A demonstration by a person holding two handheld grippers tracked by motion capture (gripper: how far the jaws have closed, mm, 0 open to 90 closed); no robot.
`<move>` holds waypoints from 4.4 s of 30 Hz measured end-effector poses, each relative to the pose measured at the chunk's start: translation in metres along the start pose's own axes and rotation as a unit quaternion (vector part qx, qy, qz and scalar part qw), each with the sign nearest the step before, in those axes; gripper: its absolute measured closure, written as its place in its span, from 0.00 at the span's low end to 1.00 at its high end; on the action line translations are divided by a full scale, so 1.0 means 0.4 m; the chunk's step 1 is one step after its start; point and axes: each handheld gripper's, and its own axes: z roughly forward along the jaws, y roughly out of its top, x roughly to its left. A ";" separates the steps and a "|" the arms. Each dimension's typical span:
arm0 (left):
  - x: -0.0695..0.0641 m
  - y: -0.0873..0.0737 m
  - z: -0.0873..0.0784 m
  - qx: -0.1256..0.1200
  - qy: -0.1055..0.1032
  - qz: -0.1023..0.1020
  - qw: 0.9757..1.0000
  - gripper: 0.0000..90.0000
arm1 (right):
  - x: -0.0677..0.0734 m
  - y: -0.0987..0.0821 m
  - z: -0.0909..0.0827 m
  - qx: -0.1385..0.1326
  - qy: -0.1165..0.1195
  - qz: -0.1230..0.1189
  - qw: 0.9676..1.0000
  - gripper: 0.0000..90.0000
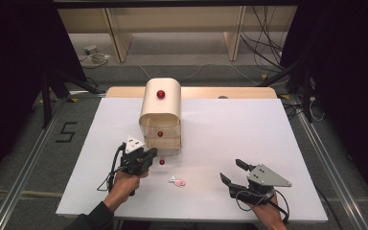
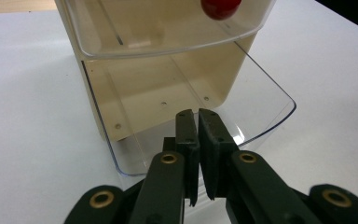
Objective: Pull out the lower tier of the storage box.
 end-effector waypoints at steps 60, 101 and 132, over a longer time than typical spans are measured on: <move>-0.077 -0.033 -0.030 0.007 -0.069 0.098 0.993 0.52 | 0.002 -0.002 0.002 0.006 0.005 -0.002 1.000 0.34; -0.111 -0.047 -0.009 0.028 -0.077 0.141 0.987 0.46 | 0.000 -0.005 0.003 0.007 0.007 -0.002 1.000 0.34; -0.141 -0.052 -0.013 0.047 -0.118 0.176 0.976 0.41 | -0.003 -0.005 0.003 0.004 0.008 0.004 1.000 0.34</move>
